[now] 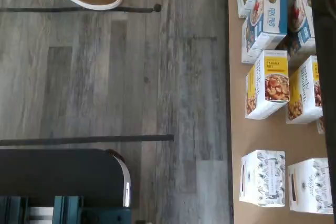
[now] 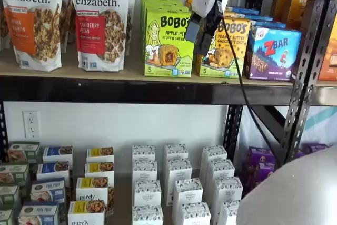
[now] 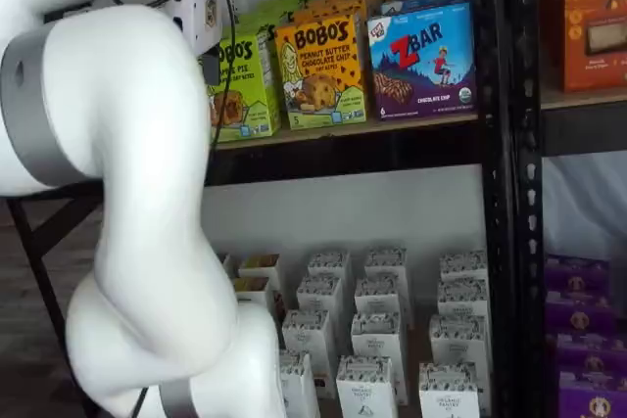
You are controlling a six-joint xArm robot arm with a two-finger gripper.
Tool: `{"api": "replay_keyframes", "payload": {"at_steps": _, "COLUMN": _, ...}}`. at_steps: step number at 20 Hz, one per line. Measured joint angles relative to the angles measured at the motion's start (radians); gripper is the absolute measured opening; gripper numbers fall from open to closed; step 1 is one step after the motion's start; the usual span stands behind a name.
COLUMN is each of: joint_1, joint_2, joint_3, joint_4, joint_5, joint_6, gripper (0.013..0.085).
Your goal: Pick the green box on the top shelf, the fourth from the left
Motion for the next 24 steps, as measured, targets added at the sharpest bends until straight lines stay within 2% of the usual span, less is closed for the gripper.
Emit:
{"api": "replay_keyframes", "payload": {"at_steps": 2, "joint_1": 0.006, "joint_2": 0.01, "joint_3": -0.009, "joint_4": -0.024, "joint_5": 0.017, "joint_6": 0.003, "gripper": 0.085}}
{"api": "replay_keyframes", "payload": {"at_steps": 6, "joint_1": -0.004, "joint_2": 0.001, "joint_3": 0.013, "joint_4": -0.022, "joint_5": -0.002, "joint_6": -0.01, "gripper": 0.085}}
{"api": "replay_keyframes", "payload": {"at_steps": 12, "joint_1": -0.027, "joint_2": -0.057, "joint_3": 0.094, "joint_4": 0.04, "joint_5": -0.13, "joint_6": -0.032, "gripper": 0.085}}
{"api": "replay_keyframes", "payload": {"at_steps": 16, "joint_1": -0.029, "joint_2": -0.084, "joint_3": 0.141, "joint_4": 0.058, "joint_5": -0.22, "joint_6": -0.038, "gripper": 0.085}}
{"api": "replay_keyframes", "payload": {"at_steps": 24, "joint_1": -0.06, "joint_2": -0.09, "joint_3": 0.175, "joint_4": 0.121, "joint_5": -0.328, "joint_6": -0.07, "gripper": 0.085}}
